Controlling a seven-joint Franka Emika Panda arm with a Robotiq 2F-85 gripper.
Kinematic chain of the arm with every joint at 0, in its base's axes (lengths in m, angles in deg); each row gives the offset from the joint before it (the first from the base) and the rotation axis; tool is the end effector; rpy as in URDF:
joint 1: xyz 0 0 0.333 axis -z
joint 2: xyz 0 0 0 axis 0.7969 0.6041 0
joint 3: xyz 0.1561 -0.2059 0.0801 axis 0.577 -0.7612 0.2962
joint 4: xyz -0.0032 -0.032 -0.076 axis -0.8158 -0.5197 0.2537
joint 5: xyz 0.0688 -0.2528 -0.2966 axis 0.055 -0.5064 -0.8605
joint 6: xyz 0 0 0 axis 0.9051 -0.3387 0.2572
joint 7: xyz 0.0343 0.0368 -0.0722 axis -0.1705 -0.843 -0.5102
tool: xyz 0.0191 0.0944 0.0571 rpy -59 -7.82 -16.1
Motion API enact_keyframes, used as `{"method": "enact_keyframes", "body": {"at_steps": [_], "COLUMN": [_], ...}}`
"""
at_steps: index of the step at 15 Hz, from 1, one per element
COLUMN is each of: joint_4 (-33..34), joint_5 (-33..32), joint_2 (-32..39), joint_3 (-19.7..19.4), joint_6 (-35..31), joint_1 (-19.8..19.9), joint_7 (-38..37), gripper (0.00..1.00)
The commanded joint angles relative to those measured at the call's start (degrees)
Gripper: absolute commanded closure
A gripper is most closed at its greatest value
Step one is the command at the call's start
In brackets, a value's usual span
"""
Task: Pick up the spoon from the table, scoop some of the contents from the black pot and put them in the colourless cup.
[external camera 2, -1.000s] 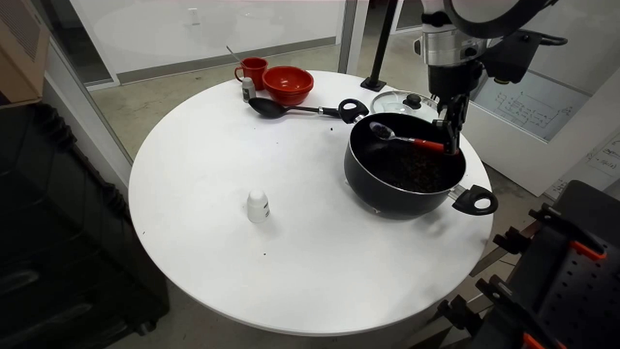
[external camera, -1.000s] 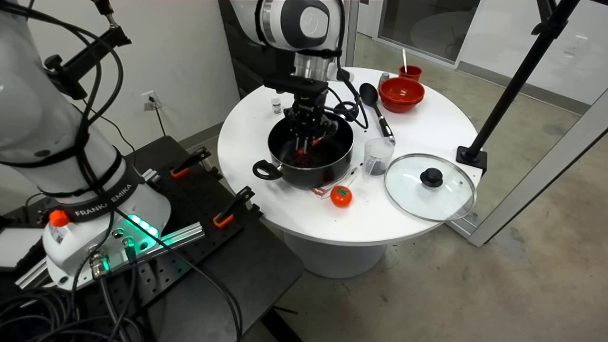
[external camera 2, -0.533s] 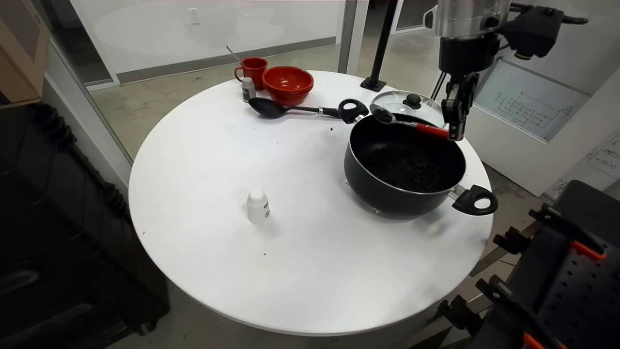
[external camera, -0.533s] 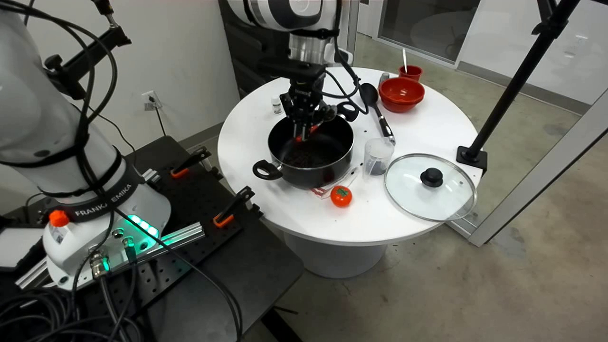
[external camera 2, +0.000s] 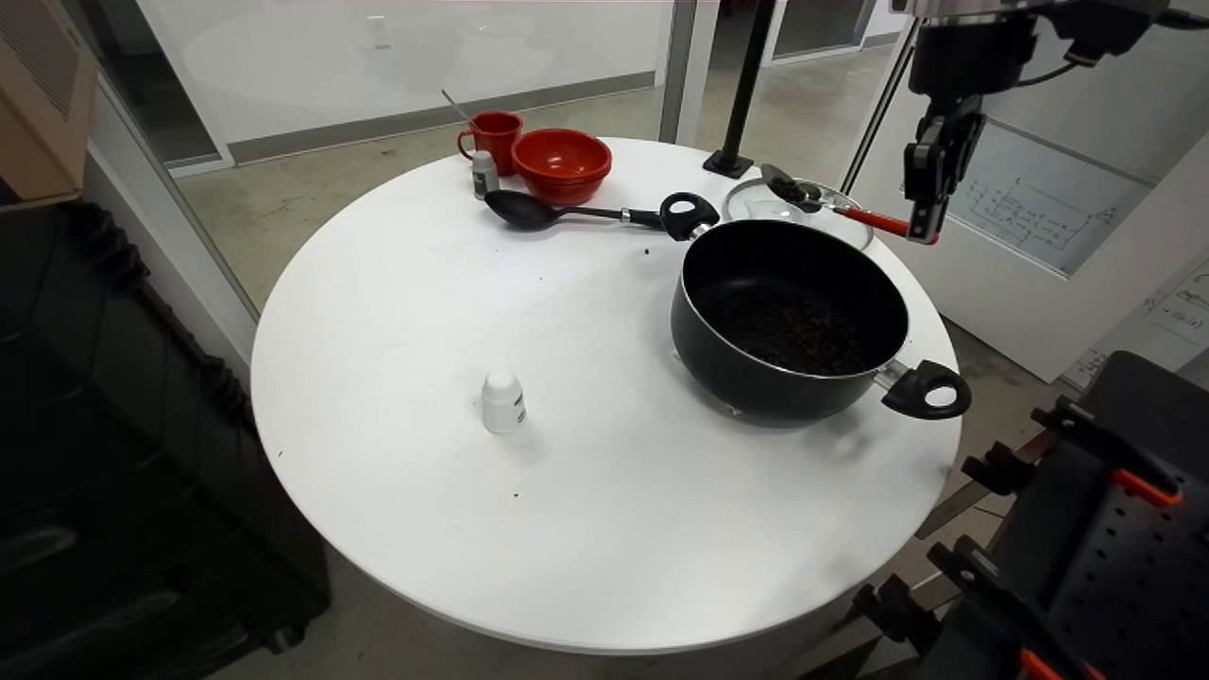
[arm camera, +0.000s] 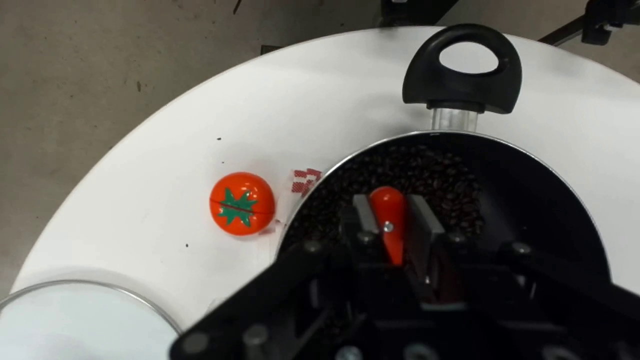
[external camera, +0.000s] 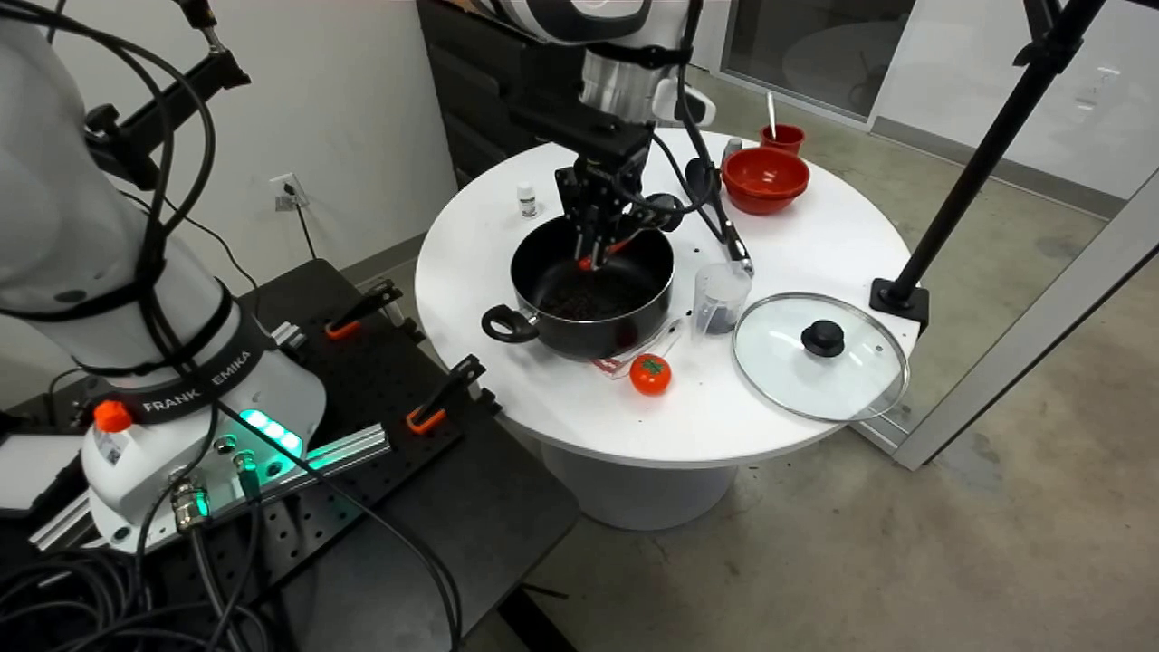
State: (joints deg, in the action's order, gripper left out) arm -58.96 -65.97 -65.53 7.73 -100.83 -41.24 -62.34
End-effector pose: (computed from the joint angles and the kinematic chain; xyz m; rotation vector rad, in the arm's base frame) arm 0.4262 -0.1538 0.1817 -3.1019 -0.1205 0.4267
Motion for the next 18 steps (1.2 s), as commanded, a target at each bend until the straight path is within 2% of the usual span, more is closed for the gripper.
{"method": "enact_keyframes", "body": {"at_steps": [1,6,11,18], "joint_4": [2.17,6.5,12.02,16.65], "joint_5": [2.94,3.97,3.45,2.52], "joint_2": [-0.17,1.22,4.2,10.23], "joint_3": [-1.7,-3.35,-3.3,-2.21], "joint_6": [3.6,8.63,13.57,14.67], "joint_1": [1.73,3.45,3.23,1.88], "joint_7": [2.91,2.58,0.27,-5.42], "gripper": [0.95,0.95,0.95,0.95]}}
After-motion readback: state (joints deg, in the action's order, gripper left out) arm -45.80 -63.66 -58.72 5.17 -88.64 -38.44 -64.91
